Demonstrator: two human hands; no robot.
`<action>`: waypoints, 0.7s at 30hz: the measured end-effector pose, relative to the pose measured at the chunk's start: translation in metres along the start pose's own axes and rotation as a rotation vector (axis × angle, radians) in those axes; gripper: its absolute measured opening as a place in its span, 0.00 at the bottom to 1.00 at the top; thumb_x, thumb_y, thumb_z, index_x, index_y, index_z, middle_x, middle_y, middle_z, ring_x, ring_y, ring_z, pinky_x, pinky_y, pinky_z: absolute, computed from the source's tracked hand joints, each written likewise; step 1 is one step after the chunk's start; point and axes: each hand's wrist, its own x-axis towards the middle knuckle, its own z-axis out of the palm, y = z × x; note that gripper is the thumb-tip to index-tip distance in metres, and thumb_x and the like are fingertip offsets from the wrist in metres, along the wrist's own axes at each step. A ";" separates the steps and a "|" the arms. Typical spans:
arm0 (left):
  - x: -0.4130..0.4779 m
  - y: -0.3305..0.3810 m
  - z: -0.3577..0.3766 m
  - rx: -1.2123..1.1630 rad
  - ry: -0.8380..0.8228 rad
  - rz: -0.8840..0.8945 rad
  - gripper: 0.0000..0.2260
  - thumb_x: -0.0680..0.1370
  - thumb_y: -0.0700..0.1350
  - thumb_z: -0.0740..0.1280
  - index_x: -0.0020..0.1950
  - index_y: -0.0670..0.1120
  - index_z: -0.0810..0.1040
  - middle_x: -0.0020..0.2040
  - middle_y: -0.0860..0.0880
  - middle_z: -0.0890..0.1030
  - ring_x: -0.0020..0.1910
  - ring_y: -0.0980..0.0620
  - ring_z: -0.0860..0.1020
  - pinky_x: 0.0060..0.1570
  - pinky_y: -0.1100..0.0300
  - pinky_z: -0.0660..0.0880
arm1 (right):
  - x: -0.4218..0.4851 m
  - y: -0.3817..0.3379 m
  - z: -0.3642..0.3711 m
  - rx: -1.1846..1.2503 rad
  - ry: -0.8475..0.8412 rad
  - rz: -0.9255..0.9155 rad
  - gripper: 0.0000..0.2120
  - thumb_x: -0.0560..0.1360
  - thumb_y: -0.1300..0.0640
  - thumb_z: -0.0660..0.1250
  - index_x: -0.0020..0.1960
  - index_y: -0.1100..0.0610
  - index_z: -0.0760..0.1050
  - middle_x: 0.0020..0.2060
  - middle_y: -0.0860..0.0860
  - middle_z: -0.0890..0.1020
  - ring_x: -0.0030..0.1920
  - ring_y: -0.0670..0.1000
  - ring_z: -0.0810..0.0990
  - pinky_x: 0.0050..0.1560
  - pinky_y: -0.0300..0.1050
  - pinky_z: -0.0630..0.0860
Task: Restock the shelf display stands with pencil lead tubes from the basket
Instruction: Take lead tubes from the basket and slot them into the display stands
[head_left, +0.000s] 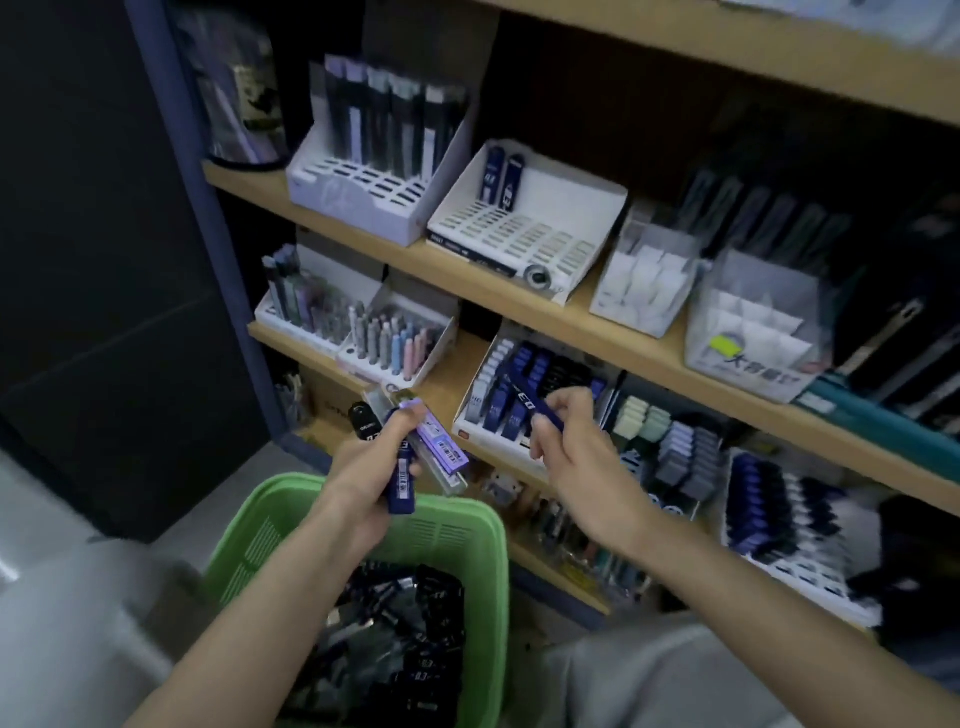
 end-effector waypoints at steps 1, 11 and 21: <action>0.000 0.008 0.000 -0.005 -0.011 0.021 0.09 0.75 0.46 0.70 0.41 0.41 0.78 0.26 0.50 0.76 0.19 0.58 0.67 0.20 0.67 0.64 | 0.003 -0.009 -0.008 -0.006 0.039 -0.018 0.05 0.82 0.52 0.52 0.54 0.53 0.61 0.39 0.53 0.76 0.35 0.53 0.74 0.38 0.49 0.72; 0.021 0.086 -0.004 -0.001 -0.135 0.189 0.06 0.76 0.44 0.69 0.43 0.42 0.78 0.28 0.50 0.78 0.19 0.59 0.69 0.21 0.68 0.68 | 0.092 -0.068 -0.049 0.192 0.463 -0.064 0.07 0.76 0.53 0.67 0.43 0.56 0.76 0.32 0.46 0.77 0.33 0.44 0.75 0.38 0.43 0.73; 0.060 0.106 -0.012 0.016 -0.134 0.226 0.10 0.75 0.48 0.71 0.47 0.40 0.80 0.31 0.49 0.81 0.21 0.59 0.73 0.22 0.69 0.69 | 0.192 -0.054 -0.055 0.012 0.683 -0.029 0.03 0.79 0.58 0.63 0.48 0.57 0.71 0.37 0.50 0.77 0.42 0.53 0.80 0.44 0.44 0.75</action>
